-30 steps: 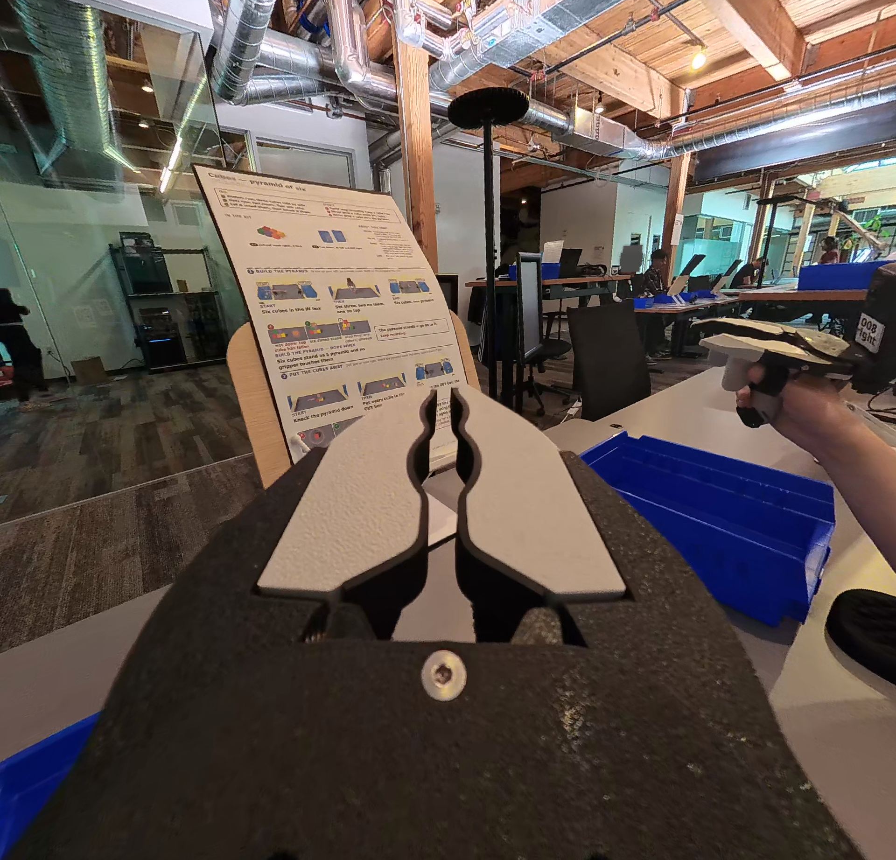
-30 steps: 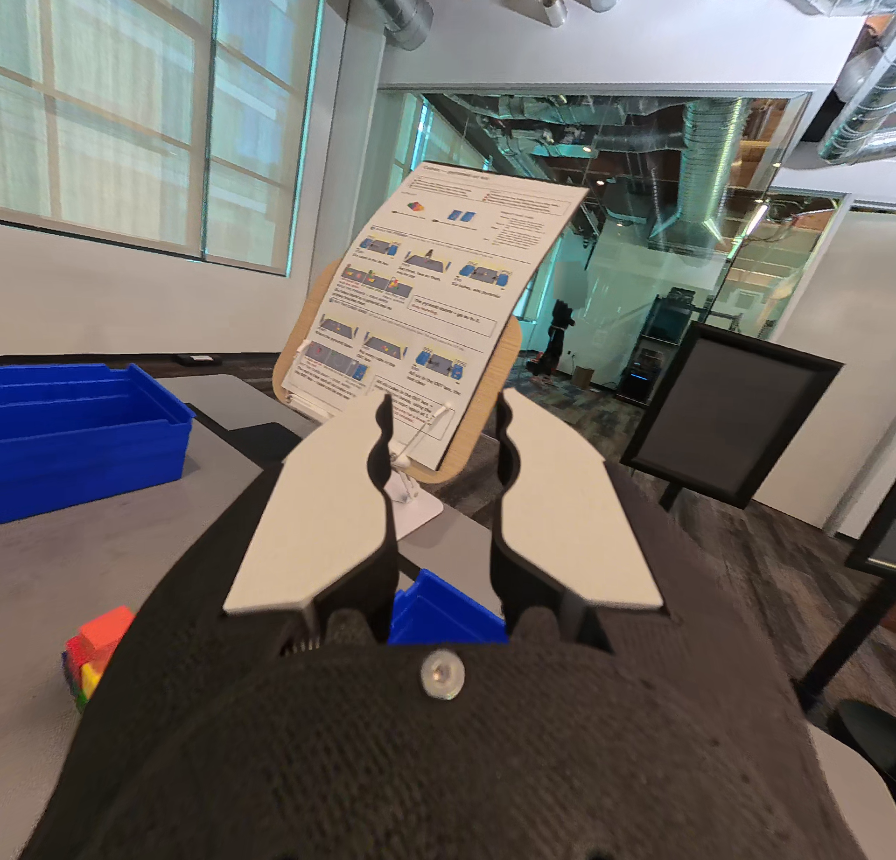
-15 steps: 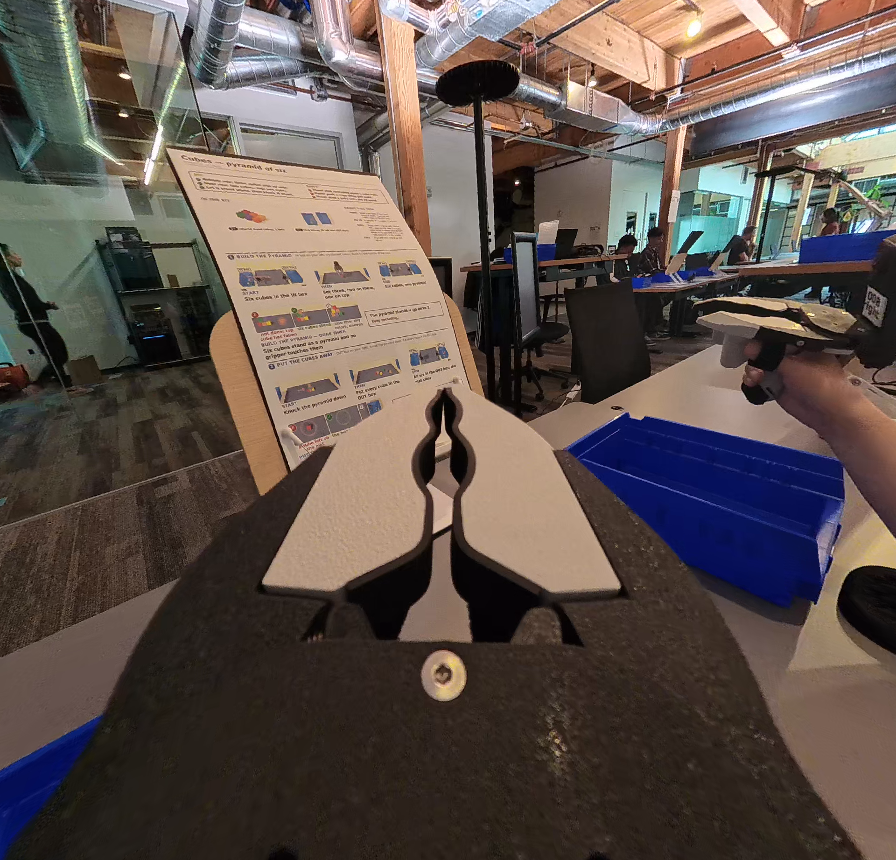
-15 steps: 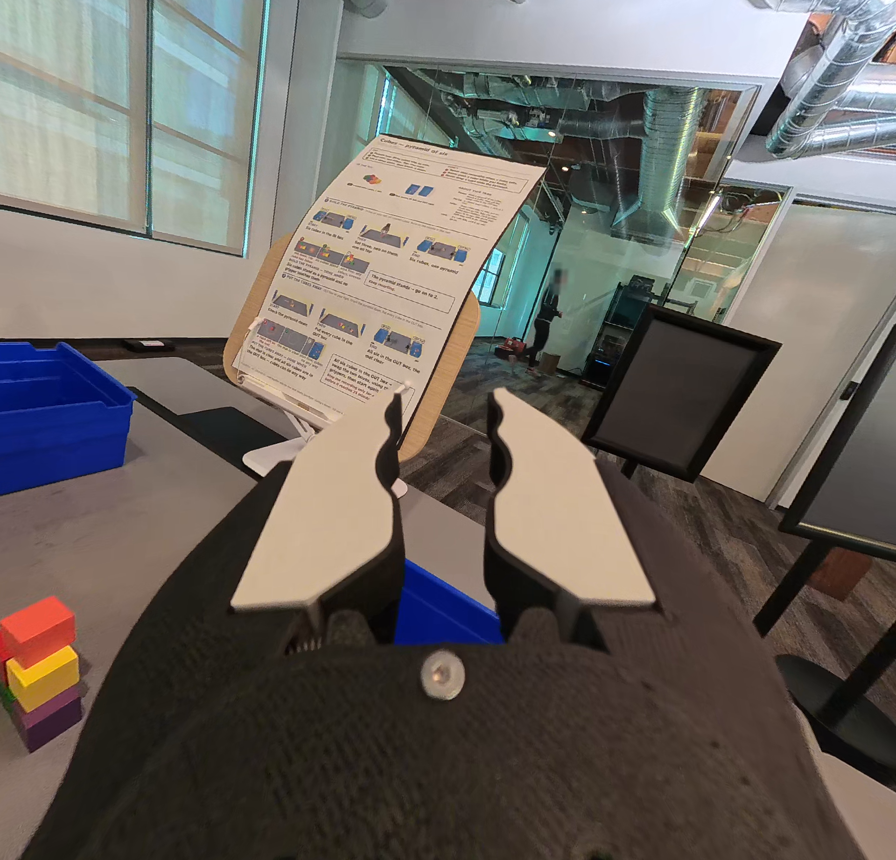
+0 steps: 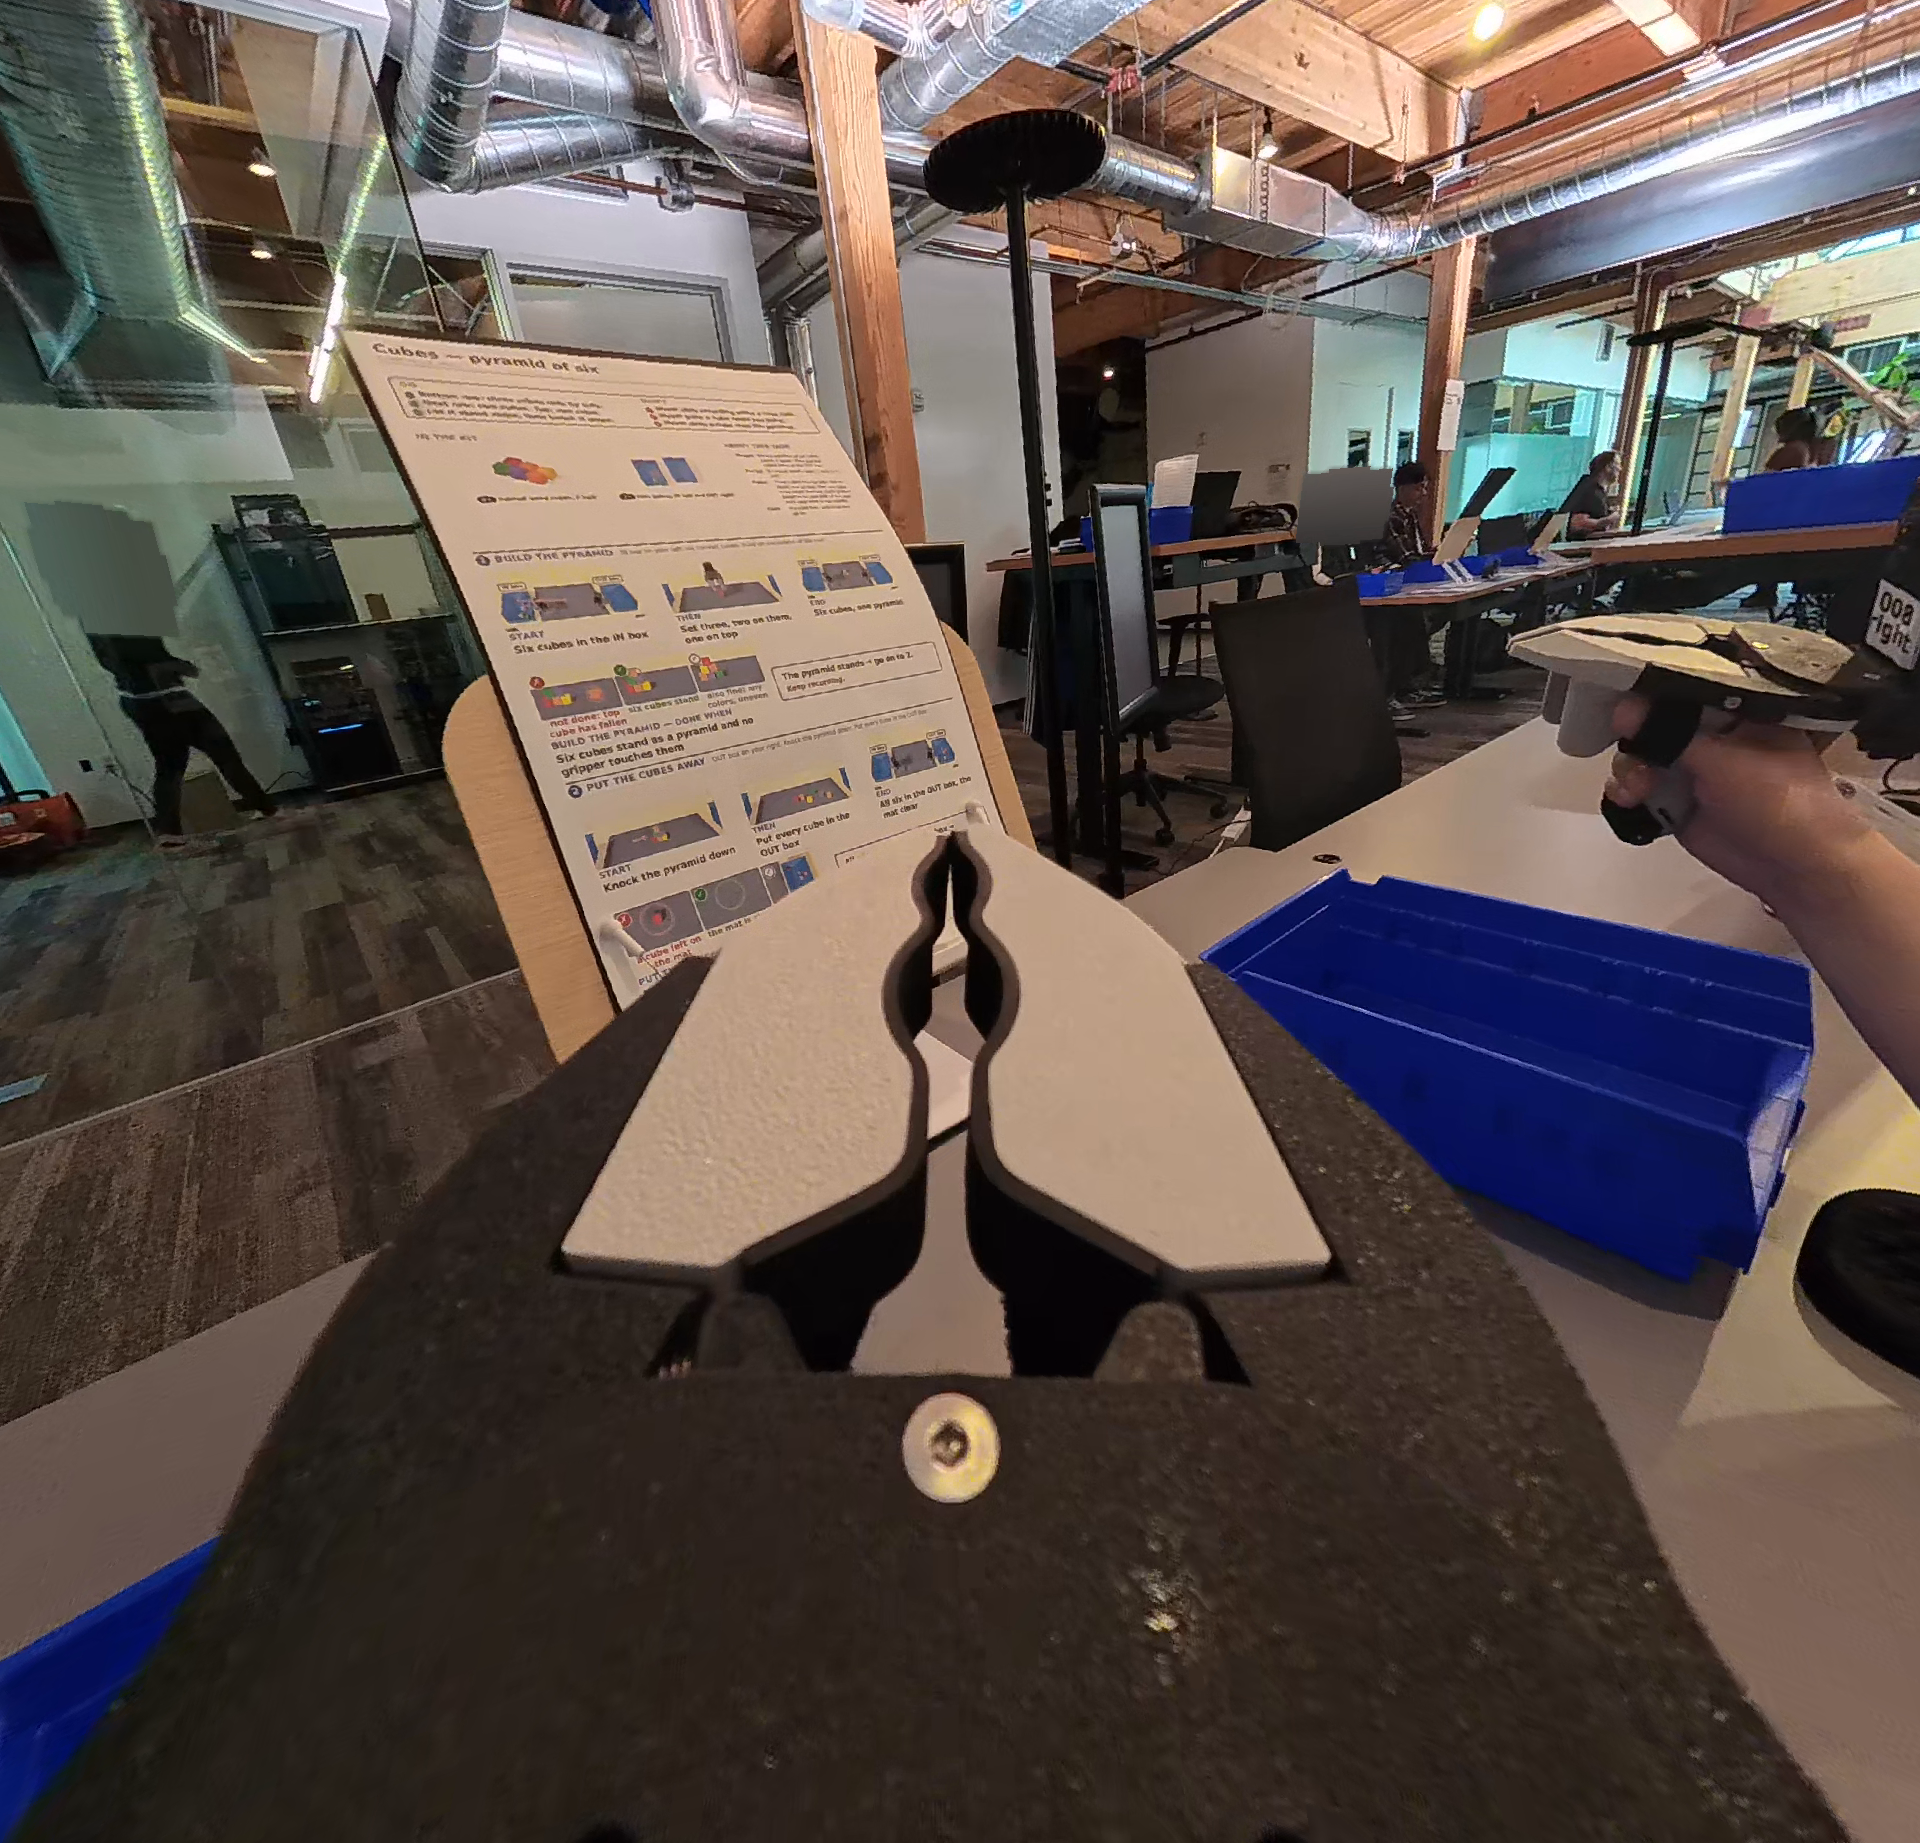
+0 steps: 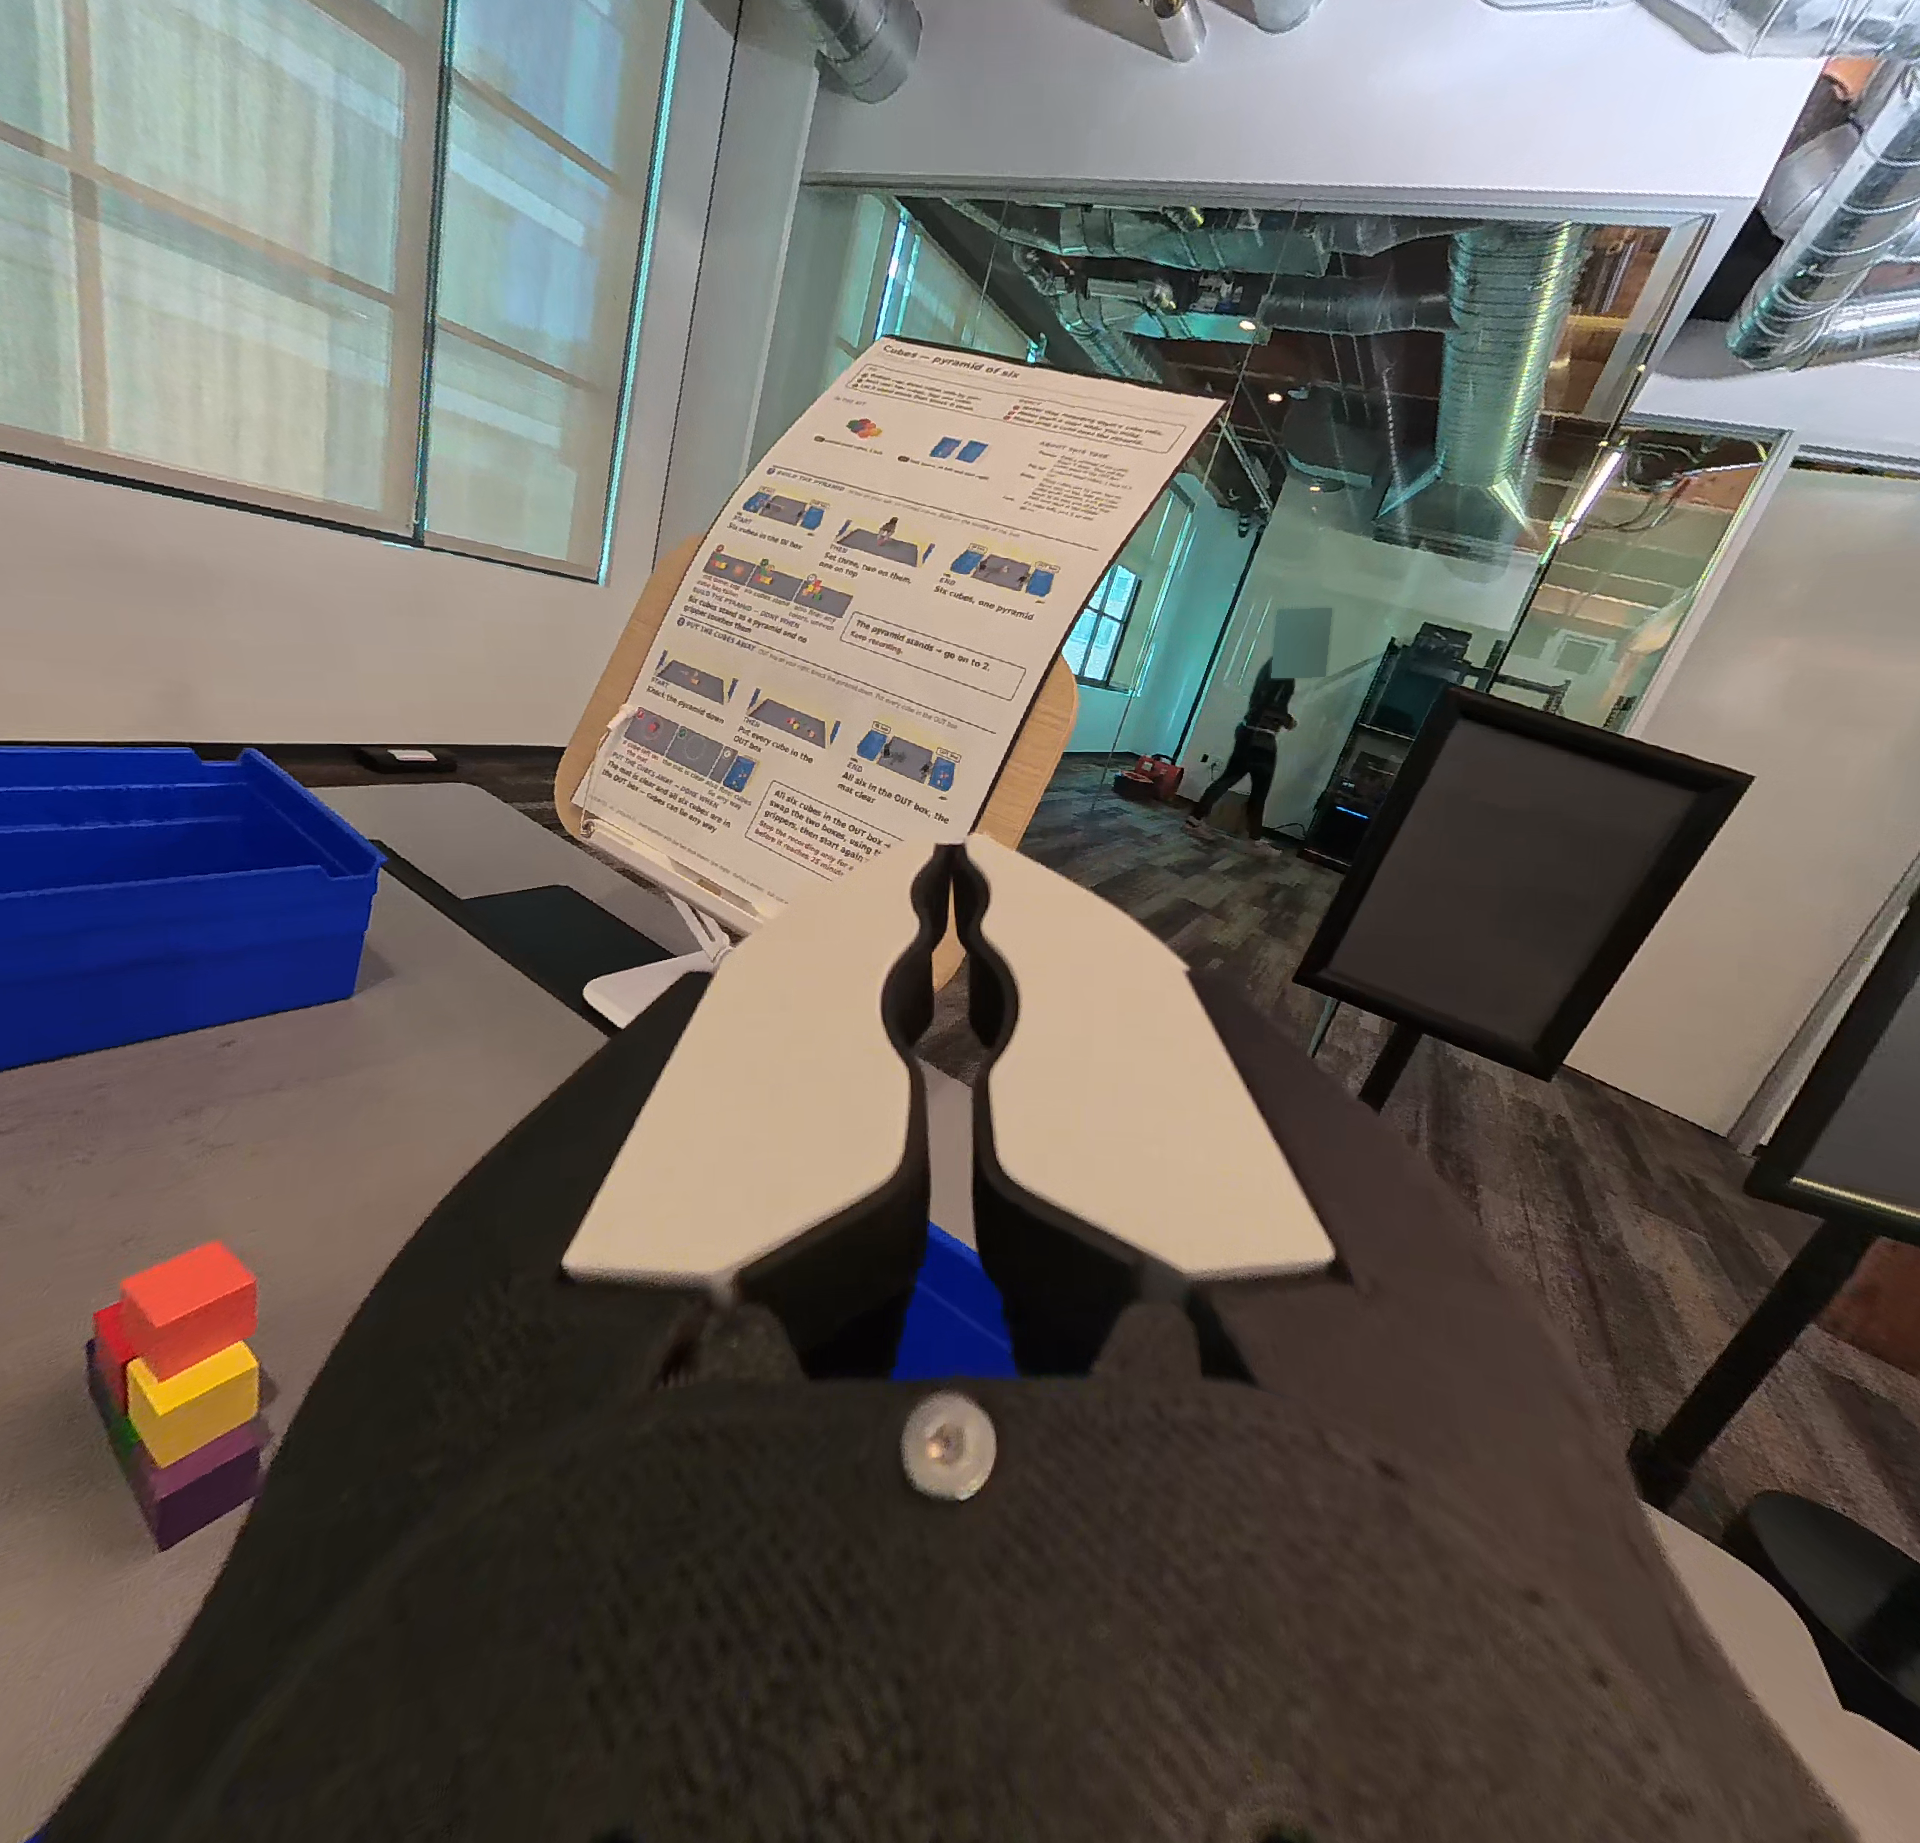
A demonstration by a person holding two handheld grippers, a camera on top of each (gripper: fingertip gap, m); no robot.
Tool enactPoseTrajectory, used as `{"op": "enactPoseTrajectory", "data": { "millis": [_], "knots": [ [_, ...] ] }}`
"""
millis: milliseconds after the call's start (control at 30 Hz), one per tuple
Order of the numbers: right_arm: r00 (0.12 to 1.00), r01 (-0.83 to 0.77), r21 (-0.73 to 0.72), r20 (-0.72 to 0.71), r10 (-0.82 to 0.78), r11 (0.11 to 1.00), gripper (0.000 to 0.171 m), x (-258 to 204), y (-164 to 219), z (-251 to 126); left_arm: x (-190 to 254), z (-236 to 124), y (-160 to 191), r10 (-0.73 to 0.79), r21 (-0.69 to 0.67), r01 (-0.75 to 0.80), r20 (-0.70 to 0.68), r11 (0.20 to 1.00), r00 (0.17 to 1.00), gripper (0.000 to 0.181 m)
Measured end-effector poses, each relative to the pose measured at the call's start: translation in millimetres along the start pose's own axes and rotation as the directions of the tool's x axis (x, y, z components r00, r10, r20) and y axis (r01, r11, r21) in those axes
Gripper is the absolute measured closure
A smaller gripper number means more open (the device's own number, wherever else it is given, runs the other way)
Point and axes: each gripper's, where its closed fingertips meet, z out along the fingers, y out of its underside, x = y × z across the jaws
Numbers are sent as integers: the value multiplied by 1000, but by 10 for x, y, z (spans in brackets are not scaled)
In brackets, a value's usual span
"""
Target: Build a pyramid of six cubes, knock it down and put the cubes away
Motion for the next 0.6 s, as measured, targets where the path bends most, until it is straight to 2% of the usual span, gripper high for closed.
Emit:
{"op": "enactPoseTrajectory", "data": {
  "millis": [267,600],
  "knots": [
    [1000,-15,15,6,15,1000,170,-4,-35,-9,112,37,33,15,-19,-16,-29,1000,999,181],
    [1000,-10,29,-10,10,1000,171,21,-92,-33,216,11,-46,-53,10,54,-96,998,994,181]
  ]
}}
